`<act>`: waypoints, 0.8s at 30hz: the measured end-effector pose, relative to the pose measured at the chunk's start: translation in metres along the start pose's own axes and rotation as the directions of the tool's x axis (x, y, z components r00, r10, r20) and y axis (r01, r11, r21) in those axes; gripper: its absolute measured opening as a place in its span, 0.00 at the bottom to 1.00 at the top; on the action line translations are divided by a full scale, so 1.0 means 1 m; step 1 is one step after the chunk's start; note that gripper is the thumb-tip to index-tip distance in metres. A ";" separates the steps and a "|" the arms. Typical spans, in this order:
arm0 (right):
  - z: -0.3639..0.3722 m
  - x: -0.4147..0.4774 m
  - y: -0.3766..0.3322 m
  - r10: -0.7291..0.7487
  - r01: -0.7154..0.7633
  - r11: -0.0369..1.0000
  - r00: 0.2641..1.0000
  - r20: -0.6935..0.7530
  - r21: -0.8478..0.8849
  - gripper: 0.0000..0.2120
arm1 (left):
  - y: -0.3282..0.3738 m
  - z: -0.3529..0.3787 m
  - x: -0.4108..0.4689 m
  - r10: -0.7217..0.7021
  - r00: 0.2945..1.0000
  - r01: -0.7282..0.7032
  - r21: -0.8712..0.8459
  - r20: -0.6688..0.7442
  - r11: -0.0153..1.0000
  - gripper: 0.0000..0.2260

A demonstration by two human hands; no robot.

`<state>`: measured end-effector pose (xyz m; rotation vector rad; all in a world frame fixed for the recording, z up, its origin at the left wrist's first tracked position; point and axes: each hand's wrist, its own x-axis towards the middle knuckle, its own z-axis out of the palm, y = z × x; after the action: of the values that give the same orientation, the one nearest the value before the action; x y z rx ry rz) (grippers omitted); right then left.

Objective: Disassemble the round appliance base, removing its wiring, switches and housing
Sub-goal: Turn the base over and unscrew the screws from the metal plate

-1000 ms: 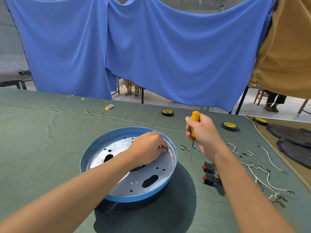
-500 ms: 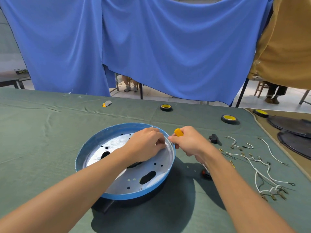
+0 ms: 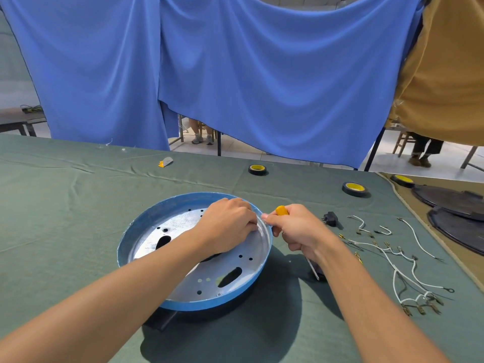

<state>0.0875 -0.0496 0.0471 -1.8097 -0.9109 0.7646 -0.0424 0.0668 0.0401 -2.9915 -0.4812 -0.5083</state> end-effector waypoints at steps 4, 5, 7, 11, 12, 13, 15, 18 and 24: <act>0.000 0.000 0.000 0.003 -0.003 1.000 1.000 -0.002 -0.004 0.08 | 0.000 -0.004 0.003 -0.052 0.998 0.051 -0.048 -0.036 0.998 0.13; 0.001 0.000 0.000 0.005 -0.005 1.000 1.000 -0.004 -0.005 0.09 | -0.001 -0.005 0.004 -0.072 0.996 0.068 -0.072 -0.049 0.995 0.13; 0.000 0.000 0.000 0.010 -0.010 1.000 1.000 -0.004 -0.008 0.09 | -0.002 -0.007 0.005 -0.095 0.994 0.088 -0.105 -0.061 0.991 0.12; 0.001 -0.001 0.000 0.016 -0.017 1.000 1.000 -0.008 -0.015 0.09 | -0.004 -0.007 0.005 -0.109 0.991 0.096 -0.161 -0.075 0.982 0.11; 0.001 -0.001 -0.001 0.019 -0.019 1.000 1.000 -0.011 -0.016 0.10 | -0.004 -0.008 0.005 -0.116 0.989 0.100 -0.176 -0.086 0.979 0.11; 0.001 -0.001 -0.001 0.019 -0.019 1.000 1.000 -0.013 -0.018 0.10 | -0.004 -0.009 0.007 -0.128 0.987 0.107 -0.199 -0.098 0.974 0.11; 0.002 -0.001 -0.002 0.011 -0.011 0.999 1.000 -0.020 -0.033 0.12 | -0.003 -0.012 0.008 -0.156 0.982 0.125 -0.244 -0.110 0.962 0.11; 0.001 -0.004 -0.005 -0.034 0.028 0.993 0.998 -0.055 -0.117 0.14 | -0.002 -0.017 0.009 -0.168 0.979 0.132 -0.265 -0.118 0.955 0.10; -0.026 -0.018 -0.025 -0.155 0.146 0.987 0.974 -0.167 -0.066 0.13 | 0.001 -0.036 0.013 -0.216 0.955 0.121 -0.399 -0.203 0.909 0.08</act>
<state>0.0925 -0.0694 0.0816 -1.7991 -0.9496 0.4854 -0.0418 0.0652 0.0779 -3.1930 -0.6967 -1.0893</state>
